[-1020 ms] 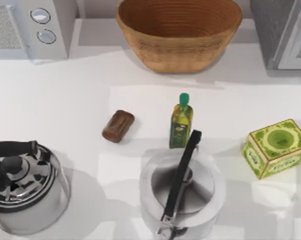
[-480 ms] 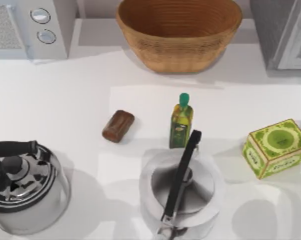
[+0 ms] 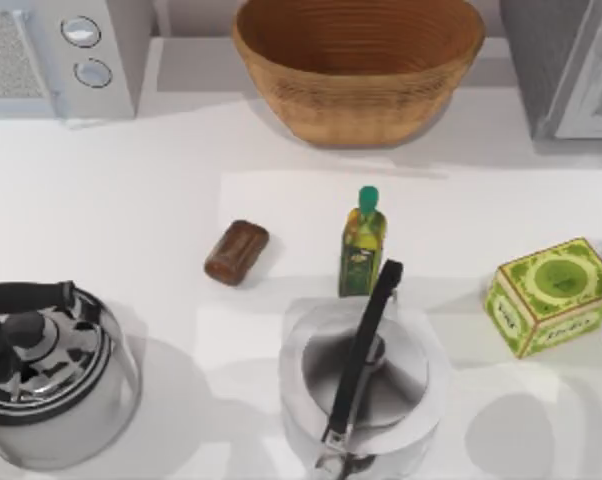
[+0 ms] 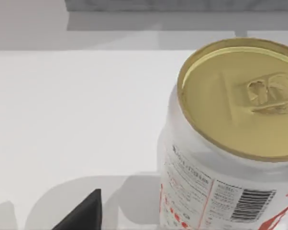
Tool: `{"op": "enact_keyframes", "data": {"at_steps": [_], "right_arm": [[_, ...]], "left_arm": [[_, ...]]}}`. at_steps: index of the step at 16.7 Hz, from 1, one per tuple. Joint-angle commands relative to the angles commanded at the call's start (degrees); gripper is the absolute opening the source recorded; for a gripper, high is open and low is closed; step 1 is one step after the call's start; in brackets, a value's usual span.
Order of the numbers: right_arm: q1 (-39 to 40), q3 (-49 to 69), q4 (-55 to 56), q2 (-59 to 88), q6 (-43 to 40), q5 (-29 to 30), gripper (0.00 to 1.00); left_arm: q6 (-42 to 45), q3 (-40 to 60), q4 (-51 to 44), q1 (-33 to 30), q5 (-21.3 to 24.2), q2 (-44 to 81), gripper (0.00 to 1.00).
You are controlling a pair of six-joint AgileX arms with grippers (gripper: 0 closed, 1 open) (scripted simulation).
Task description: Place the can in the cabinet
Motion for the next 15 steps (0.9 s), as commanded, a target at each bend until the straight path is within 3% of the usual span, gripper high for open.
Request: {"op": "enact_keyframes", "data": {"at_steps": [7,15], "right_arm": [[-0.46,9.34,2.00,11.31,-0.16,-0.20,1.00],[1.37,10.32,7.46,17.89,0.62,1.30,1.00]], "left_arm": [[0.00,0.00,0.00,0.00,0.00,0.00,1.00],[0.00,0.00,0.00,0.00,0.00,0.00,1.00]]}}
